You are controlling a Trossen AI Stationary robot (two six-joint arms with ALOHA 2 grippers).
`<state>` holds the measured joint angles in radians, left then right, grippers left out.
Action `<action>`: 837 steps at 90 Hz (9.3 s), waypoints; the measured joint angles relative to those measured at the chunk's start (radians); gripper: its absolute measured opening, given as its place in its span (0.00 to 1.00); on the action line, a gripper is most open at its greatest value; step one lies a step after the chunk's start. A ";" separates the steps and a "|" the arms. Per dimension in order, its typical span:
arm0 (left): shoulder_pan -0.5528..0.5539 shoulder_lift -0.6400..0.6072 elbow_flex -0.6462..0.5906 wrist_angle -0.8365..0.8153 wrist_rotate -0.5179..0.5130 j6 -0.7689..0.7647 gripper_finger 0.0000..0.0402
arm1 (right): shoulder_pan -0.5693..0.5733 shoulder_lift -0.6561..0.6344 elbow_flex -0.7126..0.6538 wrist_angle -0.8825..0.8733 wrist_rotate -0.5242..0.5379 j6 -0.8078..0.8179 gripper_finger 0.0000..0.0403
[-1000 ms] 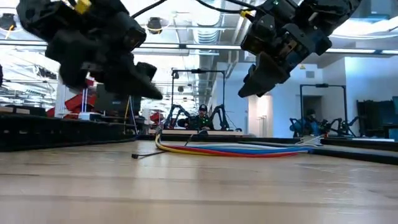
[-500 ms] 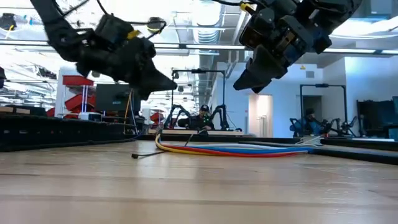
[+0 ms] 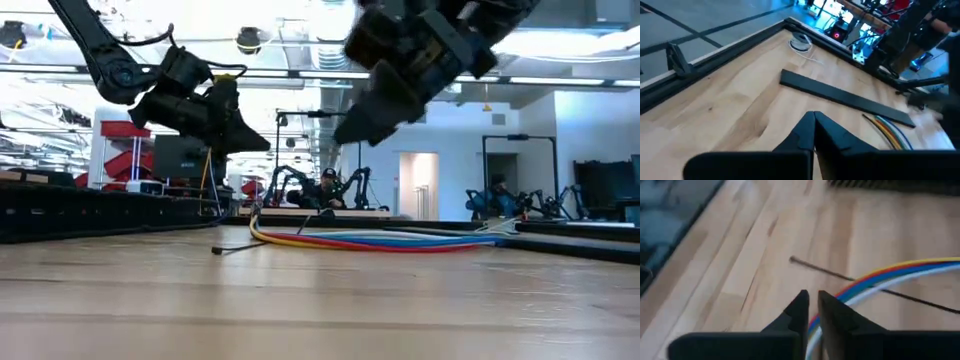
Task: Ziptie cables
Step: Wrap the black zip tie on the cable
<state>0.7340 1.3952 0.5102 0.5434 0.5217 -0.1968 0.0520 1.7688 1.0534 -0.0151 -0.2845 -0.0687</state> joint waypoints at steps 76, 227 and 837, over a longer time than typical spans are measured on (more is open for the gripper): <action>0.119 0.000 0.000 -0.017 0.005 0.061 0.00 | 0.097 0.468 0.578 -0.354 0.180 -0.304 0.25; 0.118 0.000 -0.001 -0.042 -0.002 0.111 0.00 | 0.051 0.539 0.627 -0.363 0.145 -0.348 0.16; -0.102 0.000 -0.153 0.101 0.090 0.267 0.00 | 0.274 0.381 0.528 -0.241 0.332 -0.082 0.00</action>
<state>0.6324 1.3949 0.3575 0.6440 0.6118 0.0706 0.3262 2.1498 1.5814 -0.2557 0.0479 -0.1504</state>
